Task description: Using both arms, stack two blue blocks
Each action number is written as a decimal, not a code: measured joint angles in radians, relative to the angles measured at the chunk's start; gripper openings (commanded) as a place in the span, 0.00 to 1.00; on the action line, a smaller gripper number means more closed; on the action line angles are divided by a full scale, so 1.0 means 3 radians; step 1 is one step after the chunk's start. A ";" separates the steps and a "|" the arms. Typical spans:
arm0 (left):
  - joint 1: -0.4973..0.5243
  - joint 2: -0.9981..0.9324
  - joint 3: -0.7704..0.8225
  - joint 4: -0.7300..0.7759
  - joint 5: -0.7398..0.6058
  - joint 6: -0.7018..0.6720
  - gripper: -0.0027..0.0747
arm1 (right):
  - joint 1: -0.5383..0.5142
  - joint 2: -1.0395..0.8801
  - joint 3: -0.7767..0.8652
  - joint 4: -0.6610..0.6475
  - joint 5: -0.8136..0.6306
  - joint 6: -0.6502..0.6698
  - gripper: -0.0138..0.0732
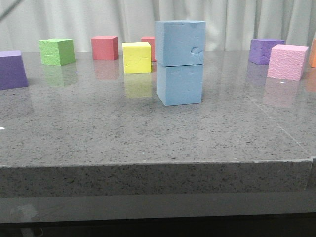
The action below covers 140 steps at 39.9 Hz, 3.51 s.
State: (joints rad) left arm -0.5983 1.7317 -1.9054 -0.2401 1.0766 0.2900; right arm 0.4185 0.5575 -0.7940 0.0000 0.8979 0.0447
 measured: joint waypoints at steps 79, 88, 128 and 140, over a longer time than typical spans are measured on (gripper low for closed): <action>0.0013 -0.4018 0.3792 0.0800 -0.0993 -0.1395 0.01 | 0.0000 0.0000 0.0000 0.0000 -0.0062 0.0015 0.08; 0.0013 -0.4018 0.3792 0.0800 -0.1040 -0.1395 0.01 | 0.0000 0.0000 0.0000 0.0000 -0.0216 0.0001 0.08; 0.1740 -0.5765 0.6370 0.0979 -0.3242 -0.1395 0.01 | 0.0000 0.0000 0.0000 0.0000 -0.0223 0.0001 0.08; 0.1740 -0.5790 0.6370 0.0979 -0.3296 -0.1395 0.01 | 0.0000 -0.0006 0.0000 0.0000 -0.0223 0.0001 0.08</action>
State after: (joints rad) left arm -0.0764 -0.0054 0.0057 0.0536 0.0877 -0.1284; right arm 0.4185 0.5558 -0.7940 0.0000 0.8310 0.0449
